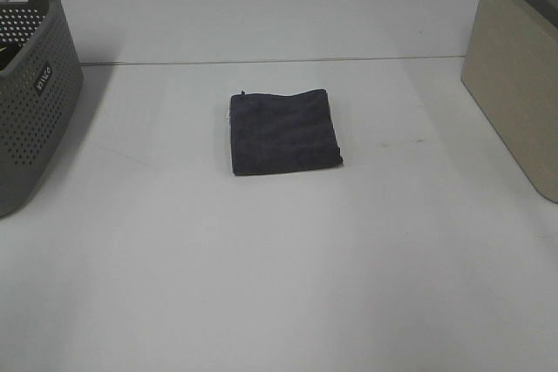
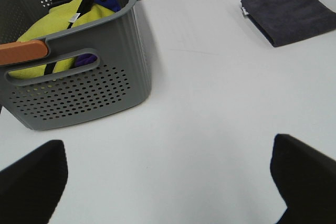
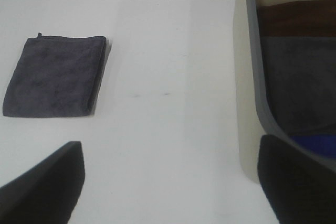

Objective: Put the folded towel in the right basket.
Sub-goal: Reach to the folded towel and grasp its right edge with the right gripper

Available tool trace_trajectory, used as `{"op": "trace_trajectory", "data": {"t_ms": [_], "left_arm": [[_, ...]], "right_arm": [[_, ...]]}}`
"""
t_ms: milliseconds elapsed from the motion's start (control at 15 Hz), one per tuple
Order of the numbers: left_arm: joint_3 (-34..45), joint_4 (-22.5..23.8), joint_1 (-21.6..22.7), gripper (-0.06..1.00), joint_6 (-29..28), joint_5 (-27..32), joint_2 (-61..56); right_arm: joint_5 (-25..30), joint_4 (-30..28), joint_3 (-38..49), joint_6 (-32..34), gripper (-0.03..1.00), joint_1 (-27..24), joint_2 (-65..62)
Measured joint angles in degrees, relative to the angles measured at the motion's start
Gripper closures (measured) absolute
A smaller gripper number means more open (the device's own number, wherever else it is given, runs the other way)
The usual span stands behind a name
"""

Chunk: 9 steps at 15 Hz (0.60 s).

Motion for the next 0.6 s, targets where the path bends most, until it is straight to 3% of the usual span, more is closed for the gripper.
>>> {"op": "trace_trajectory", "data": {"t_ms": [267,600], "left_arm": [[0.0,0.0,0.0,-0.04,0.0,0.0,0.0],[0.0,0.0,0.0,-0.04,0.0,0.0,0.0]], "right_arm": [[0.8,6.13,-16.44,-5.96,0.2,0.0,19.82],[10.49,13.98,-29.85,-11.06,0.21,1.15,37.24]]}}
